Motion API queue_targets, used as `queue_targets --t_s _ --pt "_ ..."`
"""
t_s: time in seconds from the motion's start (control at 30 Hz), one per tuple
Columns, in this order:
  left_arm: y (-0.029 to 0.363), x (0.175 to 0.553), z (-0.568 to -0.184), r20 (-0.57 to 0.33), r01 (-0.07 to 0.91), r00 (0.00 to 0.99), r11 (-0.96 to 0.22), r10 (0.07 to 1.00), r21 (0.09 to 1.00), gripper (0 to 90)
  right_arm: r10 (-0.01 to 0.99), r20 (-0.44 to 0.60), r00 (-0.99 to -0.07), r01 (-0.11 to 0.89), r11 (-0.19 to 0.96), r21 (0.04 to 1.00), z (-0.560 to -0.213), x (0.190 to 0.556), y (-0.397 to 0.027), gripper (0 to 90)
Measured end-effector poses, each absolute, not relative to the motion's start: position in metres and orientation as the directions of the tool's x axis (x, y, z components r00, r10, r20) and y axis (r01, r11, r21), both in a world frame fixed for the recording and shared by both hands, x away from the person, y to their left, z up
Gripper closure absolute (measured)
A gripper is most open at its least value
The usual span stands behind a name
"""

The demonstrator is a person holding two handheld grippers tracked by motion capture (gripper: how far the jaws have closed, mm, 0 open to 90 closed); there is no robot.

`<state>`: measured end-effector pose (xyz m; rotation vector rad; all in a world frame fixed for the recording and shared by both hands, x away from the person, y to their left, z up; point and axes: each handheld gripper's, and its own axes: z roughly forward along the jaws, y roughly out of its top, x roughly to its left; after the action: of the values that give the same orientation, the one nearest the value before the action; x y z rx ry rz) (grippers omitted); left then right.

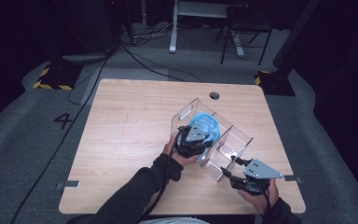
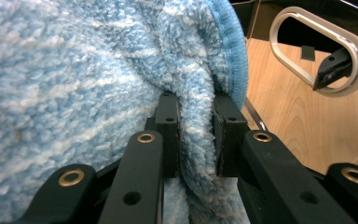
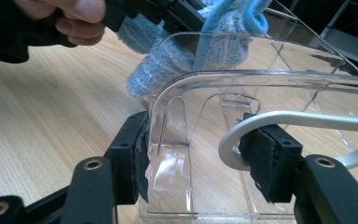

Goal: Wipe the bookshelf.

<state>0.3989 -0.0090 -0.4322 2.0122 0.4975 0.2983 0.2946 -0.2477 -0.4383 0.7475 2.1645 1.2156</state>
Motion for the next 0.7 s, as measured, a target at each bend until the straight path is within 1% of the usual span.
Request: queue_targets --t_s 0.13,0.2,0.23,0.27,0.37,0.47,0.57,0.7 --pt "-0.01 0.399 -0.45 -0.03 0.257 0.891 -0.448 0.453 0.857 77.0 0.691 -0.189 -0.697 0.201 0.441 0.875 -0.439 0.294 -0.247 44.1" --pt "-0.011 0.394 -0.462 0.009 0.248 0.892 -0.505 0.453 0.827 77.1 0.691 -0.19 -0.698 0.202 0.445 0.872 -0.439 0.294 -0.246 44.0" --pt "-0.011 0.394 -0.462 0.009 0.248 0.892 -0.505 0.453 0.827 77.1 0.69 -0.191 -0.698 0.202 0.446 0.872 -0.439 0.294 -0.246 43.9" --pt "-0.011 0.393 -0.474 0.006 0.263 0.892 -0.53 0.452 0.806 77.1 0.687 -0.192 -0.701 0.201 0.448 0.871 -0.439 0.294 -0.246 43.9" --pt "-0.012 0.395 -0.49 -0.009 0.285 0.891 -0.545 0.453 0.788 77.1 0.689 -0.191 -0.699 0.203 0.448 0.871 -0.439 0.294 -0.246 43.9" --pt "-0.014 0.396 -0.494 -0.018 0.295 0.888 -0.54 0.459 0.788 77.3 0.688 -0.193 -0.699 0.201 0.448 0.871 -0.439 0.294 -0.246 43.9" --pt "-0.016 0.392 -0.494 0.032 0.275 0.889 -0.588 0.456 0.761 77.6 0.689 -0.193 -0.699 0.198 0.446 0.873 -0.44 0.293 -0.246 43.9" --pt "-0.012 0.388 -0.489 0.03 0.278 0.898 -0.618 0.439 0.735 77.5 0.685 -0.186 -0.705 0.202 0.444 0.873 -0.439 0.293 -0.247 44.0"
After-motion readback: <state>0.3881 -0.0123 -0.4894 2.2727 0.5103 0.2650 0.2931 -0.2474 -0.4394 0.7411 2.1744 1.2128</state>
